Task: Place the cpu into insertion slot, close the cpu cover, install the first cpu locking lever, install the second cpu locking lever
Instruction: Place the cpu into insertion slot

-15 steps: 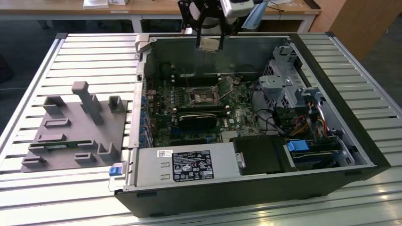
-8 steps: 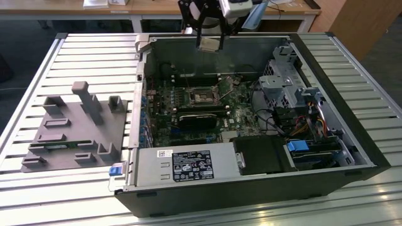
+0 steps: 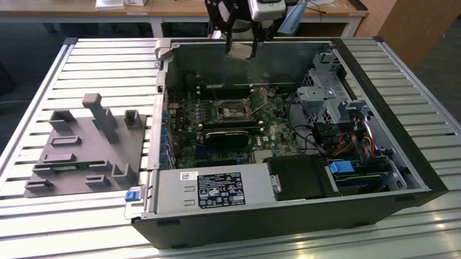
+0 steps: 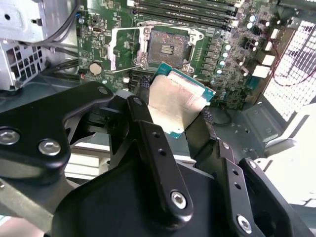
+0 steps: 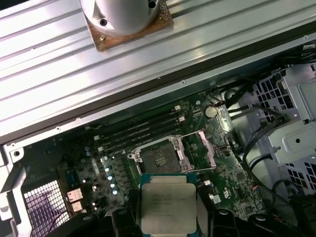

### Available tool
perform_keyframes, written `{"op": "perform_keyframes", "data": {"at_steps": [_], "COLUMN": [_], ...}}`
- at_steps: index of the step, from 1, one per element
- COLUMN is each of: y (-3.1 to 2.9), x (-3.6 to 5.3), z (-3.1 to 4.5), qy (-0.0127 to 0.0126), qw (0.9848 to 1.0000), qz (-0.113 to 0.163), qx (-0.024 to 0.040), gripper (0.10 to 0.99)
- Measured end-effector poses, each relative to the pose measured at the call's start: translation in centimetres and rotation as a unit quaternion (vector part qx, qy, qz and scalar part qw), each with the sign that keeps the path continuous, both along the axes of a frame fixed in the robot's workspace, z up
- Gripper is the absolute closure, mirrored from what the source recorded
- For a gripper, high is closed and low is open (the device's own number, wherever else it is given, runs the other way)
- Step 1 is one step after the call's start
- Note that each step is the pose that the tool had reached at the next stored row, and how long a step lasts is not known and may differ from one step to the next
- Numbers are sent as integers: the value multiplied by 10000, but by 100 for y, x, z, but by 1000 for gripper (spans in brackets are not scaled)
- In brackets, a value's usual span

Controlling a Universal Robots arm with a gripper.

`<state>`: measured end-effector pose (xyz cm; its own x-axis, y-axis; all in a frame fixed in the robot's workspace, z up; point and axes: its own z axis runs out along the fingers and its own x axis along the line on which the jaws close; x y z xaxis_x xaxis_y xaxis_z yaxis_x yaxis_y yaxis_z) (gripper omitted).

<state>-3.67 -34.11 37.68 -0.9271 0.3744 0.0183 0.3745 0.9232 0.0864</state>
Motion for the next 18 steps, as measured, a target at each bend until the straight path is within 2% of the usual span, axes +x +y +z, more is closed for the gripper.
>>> {"op": "perform_keyframes", "data": {"at_steps": [8,18], "y": [4,18], "x": [0,0], "z": [-1,-3], "qy": [0,0], "qw": [9995,9975], "qz": [-312,-705], "qx": [-7,-26], "gripper": [545,545]}}
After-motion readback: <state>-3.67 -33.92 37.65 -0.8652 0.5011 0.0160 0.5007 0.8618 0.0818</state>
